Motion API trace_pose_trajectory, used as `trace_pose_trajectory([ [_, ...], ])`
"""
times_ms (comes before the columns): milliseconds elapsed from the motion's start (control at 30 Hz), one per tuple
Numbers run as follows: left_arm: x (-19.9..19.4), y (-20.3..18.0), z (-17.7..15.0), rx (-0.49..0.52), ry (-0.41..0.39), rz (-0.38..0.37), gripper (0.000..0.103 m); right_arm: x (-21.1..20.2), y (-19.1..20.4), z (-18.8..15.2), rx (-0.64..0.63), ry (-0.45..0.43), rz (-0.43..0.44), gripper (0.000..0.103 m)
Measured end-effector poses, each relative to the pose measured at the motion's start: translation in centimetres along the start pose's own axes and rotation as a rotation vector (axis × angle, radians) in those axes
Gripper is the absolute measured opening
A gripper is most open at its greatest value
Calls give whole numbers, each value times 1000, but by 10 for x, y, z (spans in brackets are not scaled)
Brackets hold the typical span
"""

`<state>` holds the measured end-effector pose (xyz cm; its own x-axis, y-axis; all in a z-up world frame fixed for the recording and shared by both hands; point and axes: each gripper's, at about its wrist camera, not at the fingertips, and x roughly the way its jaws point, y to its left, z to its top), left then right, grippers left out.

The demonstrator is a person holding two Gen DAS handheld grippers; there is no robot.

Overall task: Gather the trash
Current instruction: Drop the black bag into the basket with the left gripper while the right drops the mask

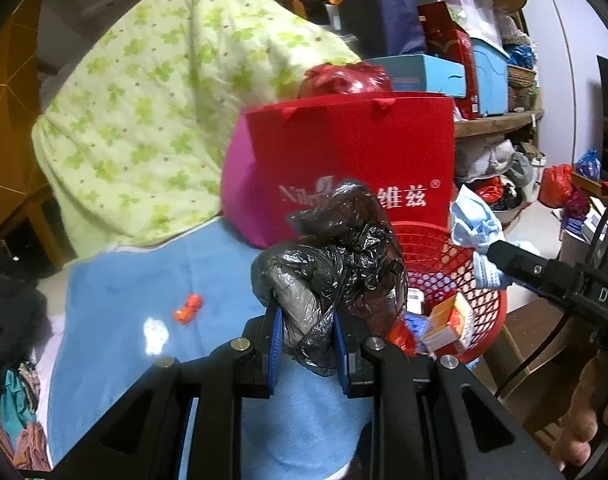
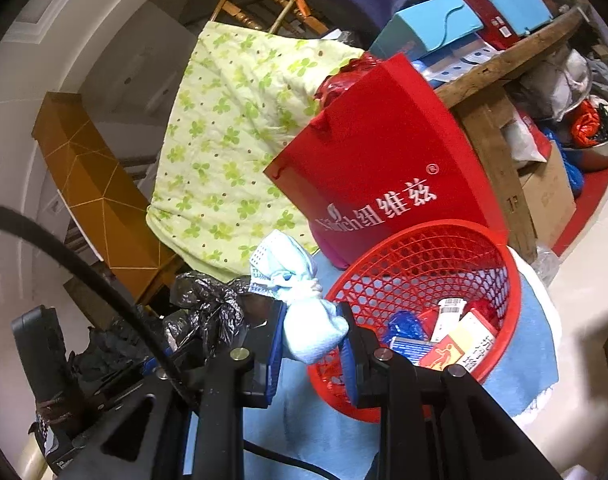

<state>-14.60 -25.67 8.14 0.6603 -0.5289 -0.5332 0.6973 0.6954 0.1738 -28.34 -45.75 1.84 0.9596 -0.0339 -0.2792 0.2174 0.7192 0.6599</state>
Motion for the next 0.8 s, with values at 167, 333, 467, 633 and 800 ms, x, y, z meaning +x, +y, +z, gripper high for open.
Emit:
trace_pose_trajectory([
  [167, 18, -11, 8, -11, 27, -78, 24, -2, -18, 5, 48, -19, -32, 27],
  [333, 39, -23, 17, -28, 62, -155, 24, -1, -42, 14, 131, -48, -66, 27],
  [467, 60, -31, 21, -59, 102, -215, 24, 4, -61, 21, 208, -66, -97, 28],
  [633, 87, -37, 18, -97, 185, -274, 24, 16, -81, 23, 288, -51, -137, 29],
  [800, 103, -41, 11, -107, 233, -300, 27, 32, -94, 18, 343, 0, -158, 30],
])
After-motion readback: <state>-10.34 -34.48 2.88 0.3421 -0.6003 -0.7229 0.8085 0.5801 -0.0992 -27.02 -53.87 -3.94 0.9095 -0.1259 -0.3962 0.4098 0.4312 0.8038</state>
